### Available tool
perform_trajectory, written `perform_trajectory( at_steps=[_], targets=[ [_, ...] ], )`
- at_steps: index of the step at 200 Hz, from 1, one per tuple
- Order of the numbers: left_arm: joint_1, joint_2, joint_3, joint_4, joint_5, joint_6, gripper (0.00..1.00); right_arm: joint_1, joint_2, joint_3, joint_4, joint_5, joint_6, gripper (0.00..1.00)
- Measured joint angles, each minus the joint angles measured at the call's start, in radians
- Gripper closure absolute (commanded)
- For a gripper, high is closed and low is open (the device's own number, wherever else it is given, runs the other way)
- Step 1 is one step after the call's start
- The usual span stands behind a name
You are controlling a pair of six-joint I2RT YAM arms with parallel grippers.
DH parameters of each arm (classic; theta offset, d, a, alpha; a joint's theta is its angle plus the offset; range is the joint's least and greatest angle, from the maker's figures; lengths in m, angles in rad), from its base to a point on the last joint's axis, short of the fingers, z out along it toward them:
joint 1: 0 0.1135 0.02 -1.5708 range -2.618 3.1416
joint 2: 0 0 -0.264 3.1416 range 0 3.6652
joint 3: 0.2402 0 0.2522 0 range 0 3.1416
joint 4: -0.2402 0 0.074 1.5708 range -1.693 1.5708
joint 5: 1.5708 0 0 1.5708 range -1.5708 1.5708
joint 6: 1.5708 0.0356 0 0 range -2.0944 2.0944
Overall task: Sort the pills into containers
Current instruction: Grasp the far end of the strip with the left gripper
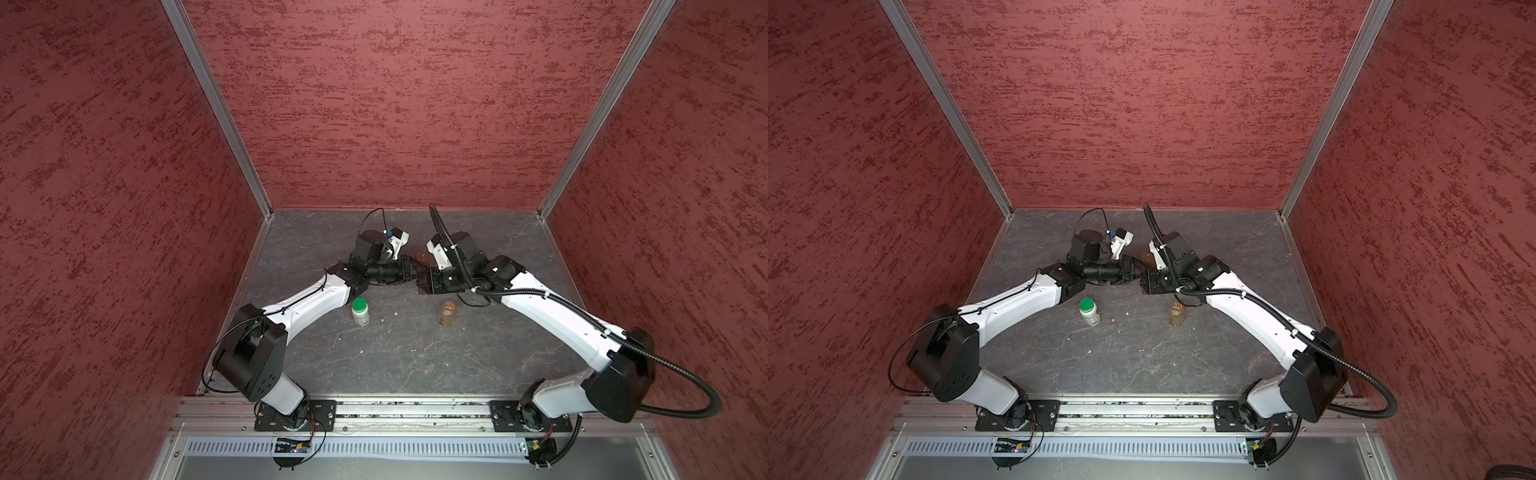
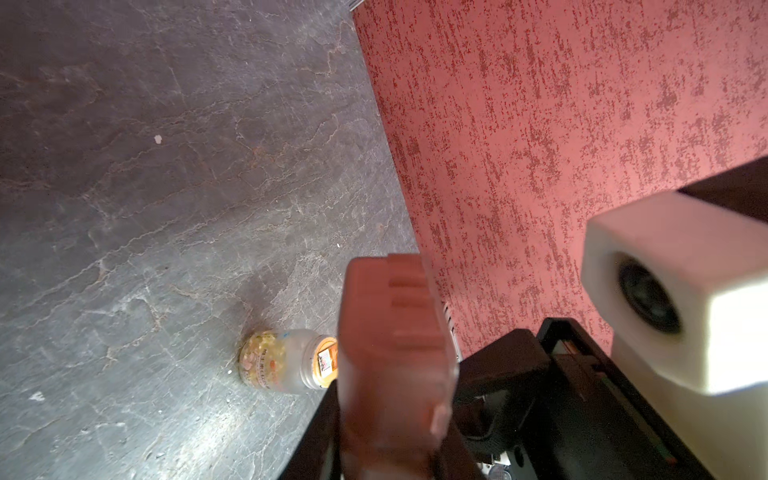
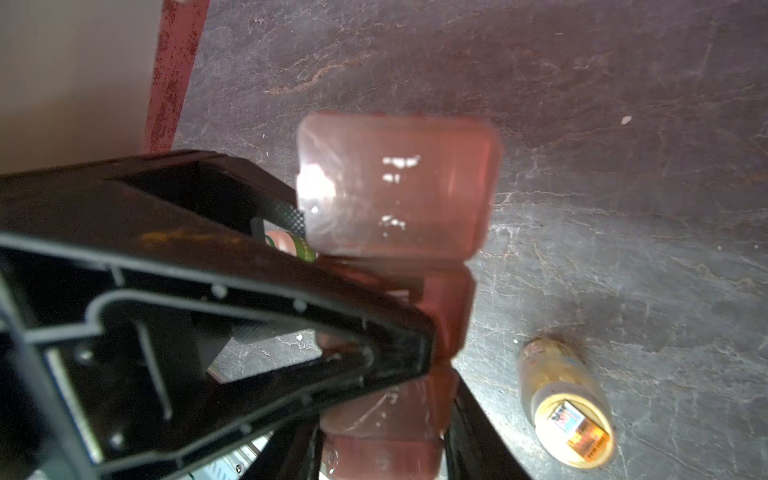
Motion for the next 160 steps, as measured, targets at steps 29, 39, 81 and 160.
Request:
perform_trajectory(
  at_steps=[29, 39, 81, 160],
  targets=[
    [0.003, 0.008, -0.003, -0.003, -0.006, 0.001, 0.85, -0.006, 0.019, 0.000, 0.005, -0.009, 0.003, 0.49],
    [0.004, 0.016, -0.003, -0.002, -0.006, 0.000, 0.86, -0.010, 0.028, -0.002, 0.005, -0.014, 0.005, 0.45],
    [0.018, 0.023, -0.022, 0.017, -0.001, -0.016, 0.96, -0.021, 0.037, -0.023, 0.016, -0.030, 0.011, 0.37],
    [0.063, 0.056, -0.076, 0.164, 0.053, -0.053, 1.00, -0.024, 0.036, -0.045, 0.030, -0.075, 0.013, 0.46]
  ],
)
